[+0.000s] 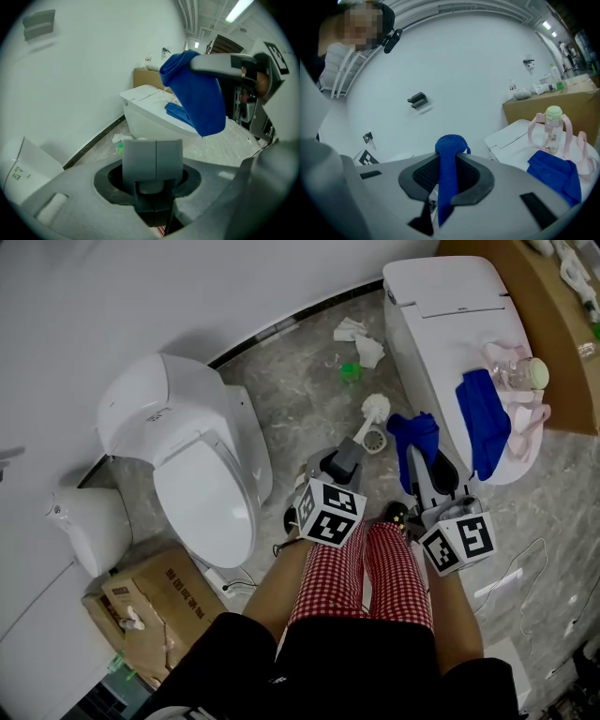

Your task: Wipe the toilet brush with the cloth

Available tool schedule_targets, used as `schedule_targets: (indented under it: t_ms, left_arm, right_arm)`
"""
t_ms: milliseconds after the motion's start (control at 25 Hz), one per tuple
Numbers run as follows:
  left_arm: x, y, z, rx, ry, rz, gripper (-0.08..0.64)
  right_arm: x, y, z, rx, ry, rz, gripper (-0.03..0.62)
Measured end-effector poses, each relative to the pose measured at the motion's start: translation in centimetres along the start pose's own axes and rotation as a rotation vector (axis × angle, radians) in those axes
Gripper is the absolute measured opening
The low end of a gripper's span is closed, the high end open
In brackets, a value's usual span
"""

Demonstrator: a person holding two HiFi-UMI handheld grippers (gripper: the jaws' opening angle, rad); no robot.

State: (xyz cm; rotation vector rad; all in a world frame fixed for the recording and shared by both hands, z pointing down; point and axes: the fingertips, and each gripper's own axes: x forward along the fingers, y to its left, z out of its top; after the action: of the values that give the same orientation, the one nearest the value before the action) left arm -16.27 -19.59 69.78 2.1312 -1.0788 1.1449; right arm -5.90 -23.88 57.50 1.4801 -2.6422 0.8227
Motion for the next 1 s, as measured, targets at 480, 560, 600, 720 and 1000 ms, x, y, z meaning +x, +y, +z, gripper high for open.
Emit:
schedule_targets:
  t_ms: [480, 560, 600, 720, 1000]
  left_arm:
    - [-3.0, 0.0, 2.4, -0.048, -0.070, 0.005, 0.163]
    - [-3.5, 0.0, 2.7, -0.044, -0.075, 0.015, 0.163]
    - [-3.8, 0.0, 2.8, -0.042, -0.076, 0.018, 0.163]
    - [-4.6, 0.0, 3.1, -0.056, -0.084, 0.022, 0.163]
    - [-6.0, -0.6, 4.4, -0.063, -0.111, 0.024, 0.163]
  right_arm:
    - [-0.9, 1.4, 2.2, -0.011, -0.035, 0.018, 0.064]
    - [-1.1, 1.5, 2.4, -0.012, -0.035, 0.017, 0.064]
    - [-1.2, 1.4, 2.5, -0.010, -0.039, 0.016, 0.064]
    - [-1.6, 1.6, 3.2, -0.010, -0.052, 0.017, 0.064]
    - [-2.3, 2.2, 4.7, -0.017, -0.066, 0.027, 0.064]
